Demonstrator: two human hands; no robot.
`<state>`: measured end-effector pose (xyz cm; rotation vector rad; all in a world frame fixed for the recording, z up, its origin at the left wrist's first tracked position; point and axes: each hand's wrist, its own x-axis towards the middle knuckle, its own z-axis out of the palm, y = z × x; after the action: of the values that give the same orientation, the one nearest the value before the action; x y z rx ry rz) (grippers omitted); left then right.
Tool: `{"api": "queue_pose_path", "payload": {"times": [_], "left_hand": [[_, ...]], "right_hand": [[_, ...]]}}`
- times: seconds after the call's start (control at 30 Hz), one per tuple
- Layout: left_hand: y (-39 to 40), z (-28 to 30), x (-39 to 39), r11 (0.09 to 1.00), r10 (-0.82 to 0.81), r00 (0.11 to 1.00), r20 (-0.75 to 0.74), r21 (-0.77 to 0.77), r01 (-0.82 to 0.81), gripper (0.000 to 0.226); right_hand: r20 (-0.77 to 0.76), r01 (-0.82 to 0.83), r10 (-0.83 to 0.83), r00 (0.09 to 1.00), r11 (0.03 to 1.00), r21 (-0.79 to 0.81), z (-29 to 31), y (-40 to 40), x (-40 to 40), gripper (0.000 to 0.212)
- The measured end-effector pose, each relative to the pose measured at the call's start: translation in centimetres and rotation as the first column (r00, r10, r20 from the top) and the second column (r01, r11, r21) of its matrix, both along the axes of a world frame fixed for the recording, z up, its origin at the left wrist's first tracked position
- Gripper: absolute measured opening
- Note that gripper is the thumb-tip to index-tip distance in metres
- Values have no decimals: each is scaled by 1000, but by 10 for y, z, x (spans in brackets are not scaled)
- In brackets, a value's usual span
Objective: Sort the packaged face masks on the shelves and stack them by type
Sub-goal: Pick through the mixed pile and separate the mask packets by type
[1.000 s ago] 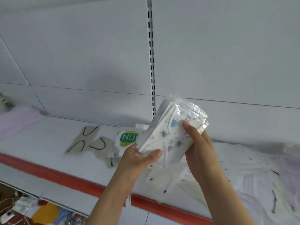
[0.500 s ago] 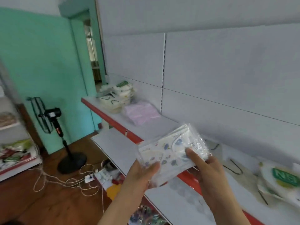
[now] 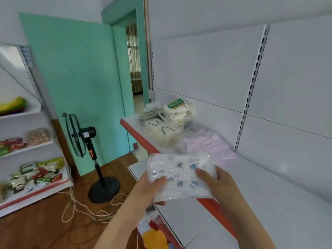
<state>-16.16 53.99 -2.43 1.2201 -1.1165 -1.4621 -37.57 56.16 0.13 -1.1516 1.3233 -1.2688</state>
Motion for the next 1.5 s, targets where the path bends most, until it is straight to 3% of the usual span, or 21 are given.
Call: {"api": "queue_pose_path", "payload": {"times": [0.07, 0.27, 0.43, 0.5, 0.6, 0.7, 0.87, 0.93, 1.07, 1.2, 1.3, 1.4, 1.47, 1.5], "left_hand": [[-50, 6, 8, 1000, -11, 1000, -21, 6, 11, 46], [-182, 32, 44, 993, 116, 993, -33, -27, -117, 29], [-269, 35, 91, 984, 169, 981, -94, -45, -174, 28], [-307, 33, 112, 985, 164, 977, -136, -38, -171, 28], [-375, 22, 152, 975, 216, 963, -159, -22, -222, 41], [-452, 13, 197, 960, 268, 949, -167, -38, -278, 52], [-572, 14, 264, 935, 319, 948, -11, -158, -317, 42], [-615, 14, 278, 936, 305, 951, 50, -203, -289, 40], [-683, -3, 261, 979, 103, 937, 335, -202, -36, 44], [-710, -27, 224, 946, -216, 797, 564, -81, 313, 43], [-720, -32, 214, 925, -293, 726, 621, -9, 381, 71], [-716, -31, 210, 928, -254, 609, 751, 11, 373, 89], [-702, -23, 206, 938, -27, 524, 851, -160, 308, 83], [-690, -14, 202, 913, 114, 527, 842, -298, 277, 80]], "right_hand": [[17, 32, -32, 999, 999, -3, 3, -47, 9, 13], [-35, 41, -41, 999, 999, 6, 27, -188, 56, 15], [-170, 76, -74, 983, 997, 5, 43, -282, 102, 35], [-224, 76, -74, 972, 997, 2, 44, -314, 119, 33], [-283, 60, -60, 957, 998, -8, 41, -363, 153, 15], [-315, 65, -67, 947, 998, -15, 34, -416, 198, 22], [-403, 147, -157, 902, 988, -56, 33, -513, 274, 62], [-422, 183, -186, 887, 982, -48, 33, -538, 294, 69], [-495, 338, -319, 808, 940, -55, 24, -553, 300, 59], [-531, 507, -476, 700, 856, -100, 16, -545, 289, 51], [-498, 581, -560, 662, 803, -130, 11, -545, 286, 46], [-507, 611, -599, 620, 774, -166, 7, -543, 283, 41], [-504, 630, -640, 581, 745, -220, 9, -537, 277, 37], [-494, 641, -668, 557, 724, -256, 12, -532, 273, 35]]}}
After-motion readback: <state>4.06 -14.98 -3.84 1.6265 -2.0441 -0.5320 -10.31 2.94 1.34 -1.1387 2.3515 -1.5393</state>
